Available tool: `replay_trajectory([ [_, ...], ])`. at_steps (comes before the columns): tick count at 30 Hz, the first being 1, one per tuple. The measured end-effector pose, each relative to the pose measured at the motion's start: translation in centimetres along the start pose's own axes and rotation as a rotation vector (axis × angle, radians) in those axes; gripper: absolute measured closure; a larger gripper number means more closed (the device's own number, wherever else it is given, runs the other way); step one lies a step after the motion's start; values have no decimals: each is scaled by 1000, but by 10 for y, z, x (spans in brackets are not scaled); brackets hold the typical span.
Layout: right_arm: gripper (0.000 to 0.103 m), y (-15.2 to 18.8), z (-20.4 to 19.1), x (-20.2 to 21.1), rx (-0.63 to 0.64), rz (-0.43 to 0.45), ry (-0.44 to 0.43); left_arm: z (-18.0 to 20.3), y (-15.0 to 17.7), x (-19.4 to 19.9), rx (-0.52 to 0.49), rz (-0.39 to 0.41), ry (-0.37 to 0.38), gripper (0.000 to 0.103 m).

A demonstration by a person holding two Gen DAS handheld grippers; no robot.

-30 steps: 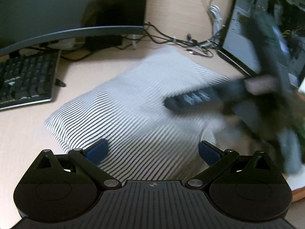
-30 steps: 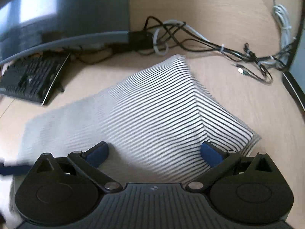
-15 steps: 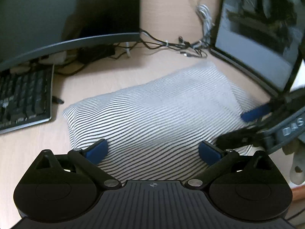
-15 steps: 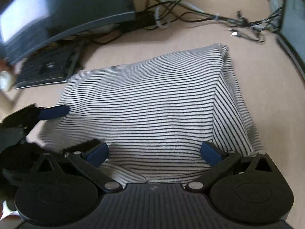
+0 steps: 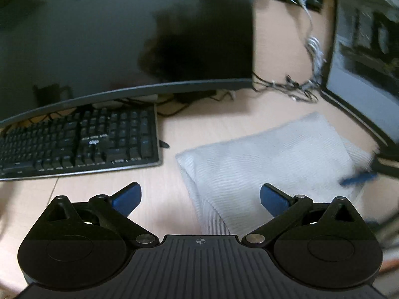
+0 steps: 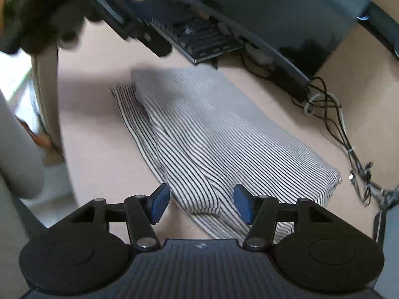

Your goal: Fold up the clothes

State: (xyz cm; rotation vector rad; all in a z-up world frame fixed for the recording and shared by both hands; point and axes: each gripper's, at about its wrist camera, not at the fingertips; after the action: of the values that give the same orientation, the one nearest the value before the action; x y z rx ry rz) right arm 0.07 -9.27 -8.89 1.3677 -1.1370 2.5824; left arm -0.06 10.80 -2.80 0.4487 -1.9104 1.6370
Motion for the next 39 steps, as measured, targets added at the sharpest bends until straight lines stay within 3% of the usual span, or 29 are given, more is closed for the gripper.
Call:
replay_trajectory([
  [1,66,-2,5,-2,-4,6,22,4,3,2,-27,-2,2,0],
  [4,75,-11,28,-1,-75,46,78,22,8,3,-117,-2,14,0],
  [8,76,-16,56,3,-151,90,99,51,9,-18,-239,-1,-8,0],
  [12,75,-10,64,6,-172,107,80,70,-5,-52,-319,5,-84,0],
  [13,71,-13,59,7,-177,121,65,69,-12,-58,-304,10,-104,0],
  [16,31,3,54,20,-174,140,67,57,-35,-65,-239,40,-116,0],
  [21,28,20,47,11,-191,117,105,56,-48,-66,-232,55,-106,0],
  [22,33,17,53,10,-210,126,140,55,-48,-66,-226,52,-109,0],
  [25,67,8,69,6,-267,152,245,51,-42,-64,-194,29,-103,0],
  [30,83,-7,95,-2,-361,196,421,53,-24,-77,-157,-56,-112,0],
  [32,88,-11,99,15,-365,228,422,57,-22,-84,-167,-72,-152,0],
  [33,88,-14,101,24,-365,244,420,58,-22,-87,-172,-78,-174,2],
  [34,89,-16,102,34,-365,260,417,59,-22,-88,-176,-78,-191,18],
  [35,90,-18,104,43,-365,277,415,57,-24,-87,-175,-73,-195,41],
  [36,91,-21,106,52,-365,293,412,54,-28,-85,-170,-69,-191,50],
  [37,91,-23,107,61,-365,310,410,52,-31,-81,-161,-54,-186,67],
  [38,92,-25,109,71,-364,326,407,49,-36,-74,-156,-26,-185,77],
  [39,92,-27,111,80,-364,342,404,47,-44,-62,-158,12,-185,80],
])
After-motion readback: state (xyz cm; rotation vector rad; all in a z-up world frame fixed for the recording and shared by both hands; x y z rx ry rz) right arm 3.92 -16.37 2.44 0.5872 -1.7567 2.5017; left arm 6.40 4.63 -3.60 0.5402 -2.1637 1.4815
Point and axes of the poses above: each gripper's, at about its wrist camera, not at the fingertips, and x roughly against the way its jaws point, z to its right, y to its underside, and after that the axes turned 2 degrees about -x, right-handed
